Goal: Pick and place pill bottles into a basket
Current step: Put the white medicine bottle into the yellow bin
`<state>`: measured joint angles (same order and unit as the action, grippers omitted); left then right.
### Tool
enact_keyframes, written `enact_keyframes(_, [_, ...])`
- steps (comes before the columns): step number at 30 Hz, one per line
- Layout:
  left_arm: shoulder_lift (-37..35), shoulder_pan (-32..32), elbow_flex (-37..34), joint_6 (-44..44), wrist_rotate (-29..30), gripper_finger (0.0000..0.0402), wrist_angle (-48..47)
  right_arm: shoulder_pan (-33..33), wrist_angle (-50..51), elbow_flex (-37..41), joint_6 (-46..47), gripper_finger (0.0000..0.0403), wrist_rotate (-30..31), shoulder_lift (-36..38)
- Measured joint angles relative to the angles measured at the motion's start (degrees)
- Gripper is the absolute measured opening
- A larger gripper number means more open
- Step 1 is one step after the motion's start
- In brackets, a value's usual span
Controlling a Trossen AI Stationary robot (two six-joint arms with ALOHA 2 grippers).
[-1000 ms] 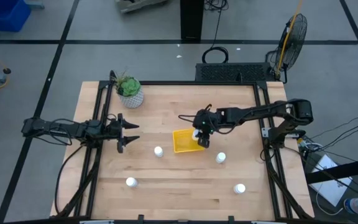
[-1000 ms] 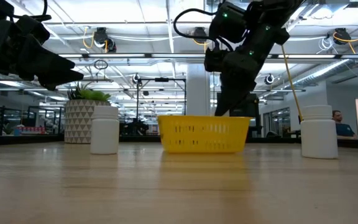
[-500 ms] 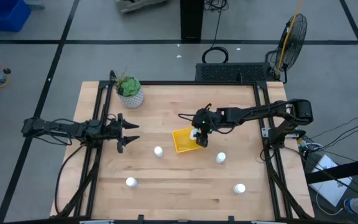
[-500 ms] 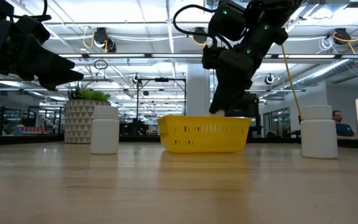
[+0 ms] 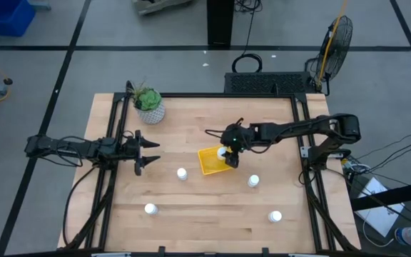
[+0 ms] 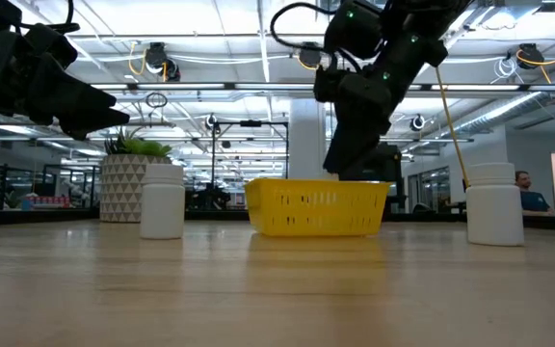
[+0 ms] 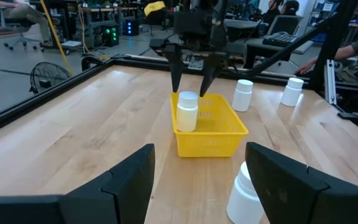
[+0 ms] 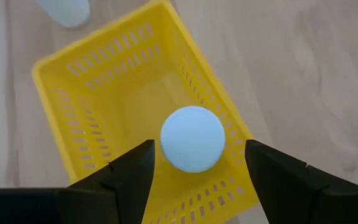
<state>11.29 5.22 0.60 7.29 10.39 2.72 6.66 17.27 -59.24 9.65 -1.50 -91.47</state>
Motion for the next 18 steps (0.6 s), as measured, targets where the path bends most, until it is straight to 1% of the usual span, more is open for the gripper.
enact_keyframes(5, [0.0,0.0,0.0,0.0,0.0,0.0257,0.0,0.0,-0.5,0.0,0.1,0.0243,0.1,4.7])
enact_keyframes(10, [0.0,0.0,0.0,0.2,0.0,0.0257,0.3,-0.9,-2.3,0.0,0.1,0.0237,0.2,11.5])
enact_keyframes(15, [0.0,0.0,0.0,0.8,0.0,0.0257,0.3,-4.9,-6.6,0.0,-1.7,0.0234,0.0,17.5])
enact_keyframes(18, [0.0,0.0,0.0,5.8,0.1,0.0257,0.6,-7.6,-8.8,0.0,-3.1,0.0233,0.0,19.7])
